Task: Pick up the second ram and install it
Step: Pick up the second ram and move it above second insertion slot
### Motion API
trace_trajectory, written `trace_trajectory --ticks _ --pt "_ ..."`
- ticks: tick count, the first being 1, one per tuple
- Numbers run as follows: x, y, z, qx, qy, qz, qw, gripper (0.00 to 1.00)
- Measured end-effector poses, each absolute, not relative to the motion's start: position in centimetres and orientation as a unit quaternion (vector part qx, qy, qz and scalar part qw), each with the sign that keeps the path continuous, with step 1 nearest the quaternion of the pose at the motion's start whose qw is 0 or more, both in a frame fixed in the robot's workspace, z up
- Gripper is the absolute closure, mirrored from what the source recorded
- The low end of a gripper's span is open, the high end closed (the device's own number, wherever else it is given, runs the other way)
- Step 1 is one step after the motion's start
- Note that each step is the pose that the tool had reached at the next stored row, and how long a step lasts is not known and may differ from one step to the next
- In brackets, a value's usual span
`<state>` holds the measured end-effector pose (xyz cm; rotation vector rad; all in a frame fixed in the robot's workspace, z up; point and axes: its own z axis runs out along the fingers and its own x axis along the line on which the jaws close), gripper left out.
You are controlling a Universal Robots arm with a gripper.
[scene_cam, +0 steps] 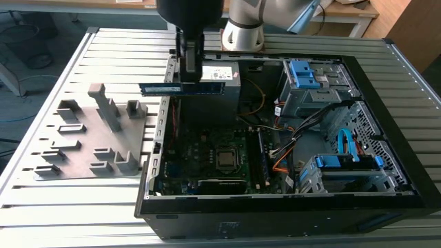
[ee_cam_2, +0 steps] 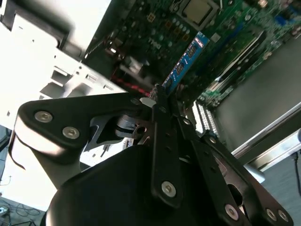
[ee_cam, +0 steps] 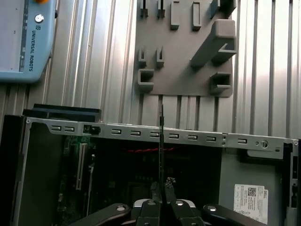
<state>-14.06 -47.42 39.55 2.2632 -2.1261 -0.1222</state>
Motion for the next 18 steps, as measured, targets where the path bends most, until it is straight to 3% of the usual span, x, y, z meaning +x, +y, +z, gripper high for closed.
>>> trace_trajectory --ticks 12,15,18 --pt "-9.6 -47.4 39.1 0.728 -0.684 -0.044 0.019 0.86" --pt "-9.2 -47.4 38.9 0.728 -0.684 -0.051 0.012 0.86" --pt "-8.9 -47.4 38.8 0.728 -0.683 -0.065 -0.003 0.86"
